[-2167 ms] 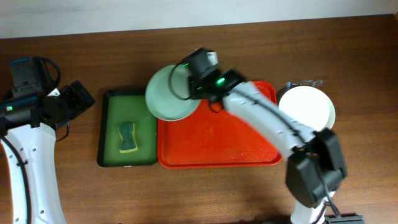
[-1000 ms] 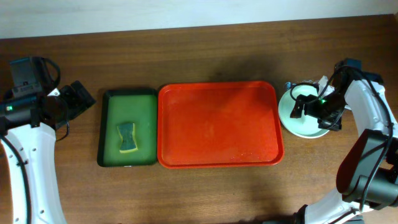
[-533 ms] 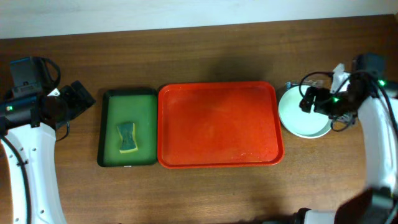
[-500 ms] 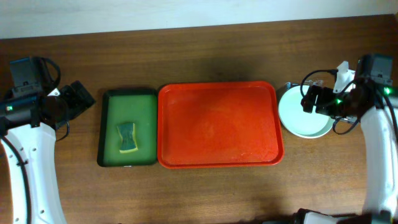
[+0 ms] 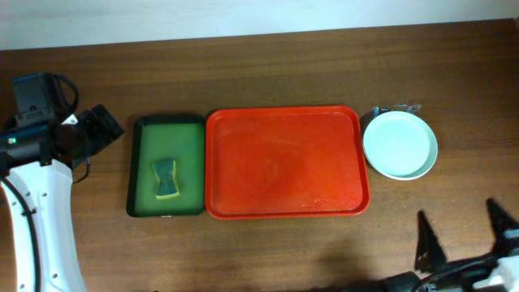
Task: Clean dirty plates on tray and stack at the side
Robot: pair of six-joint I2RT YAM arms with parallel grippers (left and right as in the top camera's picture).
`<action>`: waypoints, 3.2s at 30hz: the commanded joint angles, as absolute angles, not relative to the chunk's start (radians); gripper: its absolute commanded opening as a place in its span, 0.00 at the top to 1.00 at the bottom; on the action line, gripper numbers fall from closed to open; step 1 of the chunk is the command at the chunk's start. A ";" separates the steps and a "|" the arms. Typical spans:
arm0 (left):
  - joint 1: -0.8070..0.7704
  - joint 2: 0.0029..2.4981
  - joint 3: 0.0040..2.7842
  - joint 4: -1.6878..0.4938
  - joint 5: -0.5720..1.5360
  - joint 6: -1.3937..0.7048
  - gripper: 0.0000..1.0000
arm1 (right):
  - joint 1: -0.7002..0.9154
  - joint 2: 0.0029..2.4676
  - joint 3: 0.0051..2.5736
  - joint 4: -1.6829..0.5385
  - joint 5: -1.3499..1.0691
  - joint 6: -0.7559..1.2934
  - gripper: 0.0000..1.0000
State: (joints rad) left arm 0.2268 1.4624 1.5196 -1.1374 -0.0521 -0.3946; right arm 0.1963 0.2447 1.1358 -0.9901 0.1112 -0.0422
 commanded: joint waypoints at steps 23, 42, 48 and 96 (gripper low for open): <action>0.228 1.445 1.525 -1.139 -0.049 -0.408 0.01 | 0.111 0.004 0.037 -0.147 0.037 0.031 0.02; 0.143 1.308 1.525 -1.139 -0.049 -0.408 0.01 | 0.111 0.006 0.037 -0.147 0.038 0.031 0.02; -0.188 0.838 1.505 -1.146 -0.254 -0.407 0.01 | 0.111 0.006 0.037 -0.147 0.037 0.031 0.02; -0.030 0.006 0.009 -0.077 0.049 -0.096 0.01 | 0.111 0.006 0.037 -0.147 0.038 0.031 0.02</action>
